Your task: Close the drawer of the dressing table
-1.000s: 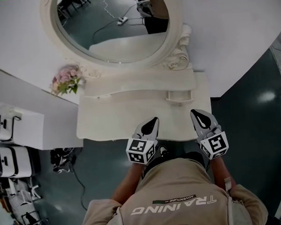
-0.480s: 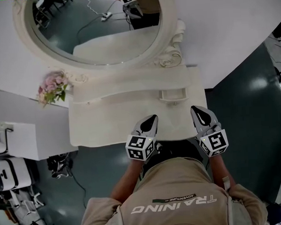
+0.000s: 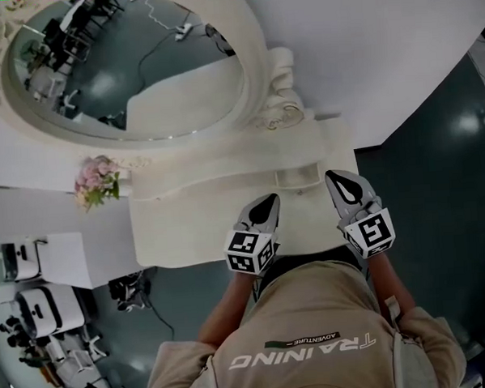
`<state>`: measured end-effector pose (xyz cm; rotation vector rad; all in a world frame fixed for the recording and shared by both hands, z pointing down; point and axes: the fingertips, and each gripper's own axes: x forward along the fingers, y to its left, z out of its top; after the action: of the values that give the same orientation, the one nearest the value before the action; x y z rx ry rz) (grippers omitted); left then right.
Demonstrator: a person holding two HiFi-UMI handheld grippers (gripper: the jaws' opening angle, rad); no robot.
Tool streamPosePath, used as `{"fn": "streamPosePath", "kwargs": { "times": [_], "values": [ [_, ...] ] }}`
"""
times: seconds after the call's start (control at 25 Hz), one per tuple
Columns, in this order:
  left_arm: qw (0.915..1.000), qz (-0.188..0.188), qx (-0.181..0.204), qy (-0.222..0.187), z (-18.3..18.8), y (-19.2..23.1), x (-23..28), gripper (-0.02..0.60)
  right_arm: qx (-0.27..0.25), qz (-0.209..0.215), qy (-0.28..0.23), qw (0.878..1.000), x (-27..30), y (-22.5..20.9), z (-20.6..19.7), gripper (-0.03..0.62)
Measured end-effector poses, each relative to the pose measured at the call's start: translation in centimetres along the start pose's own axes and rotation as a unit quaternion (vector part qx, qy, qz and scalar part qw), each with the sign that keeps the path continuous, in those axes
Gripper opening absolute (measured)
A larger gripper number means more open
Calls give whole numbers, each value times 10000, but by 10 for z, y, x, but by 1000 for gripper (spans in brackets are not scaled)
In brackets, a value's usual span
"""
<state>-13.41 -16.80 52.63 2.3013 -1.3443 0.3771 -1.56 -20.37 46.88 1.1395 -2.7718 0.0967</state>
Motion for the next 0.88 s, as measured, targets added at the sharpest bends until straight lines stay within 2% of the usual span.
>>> {"fn": "streamPosePath", "kwargs": {
  "times": [0.2, 0.48, 0.64, 0.88],
  "values": [
    [9995, 0, 49, 327, -10, -2, 40, 18, 286, 79, 23, 9996, 6, -21, -17, 3],
    [9949, -183, -217, 965, -45, -11, 68, 18, 523, 249, 270, 9980, 5, -30, -46, 2],
    [9903, -245, -530, 1263, -72, -10, 78, 18, 617, 351, 351, 9969, 5, -26, -57, 2],
    [9785, -269, -1016, 1776, -119, -8, 91, 18, 698, 448, 438, 9956, 4, -19, -67, 2]
  ]
}}
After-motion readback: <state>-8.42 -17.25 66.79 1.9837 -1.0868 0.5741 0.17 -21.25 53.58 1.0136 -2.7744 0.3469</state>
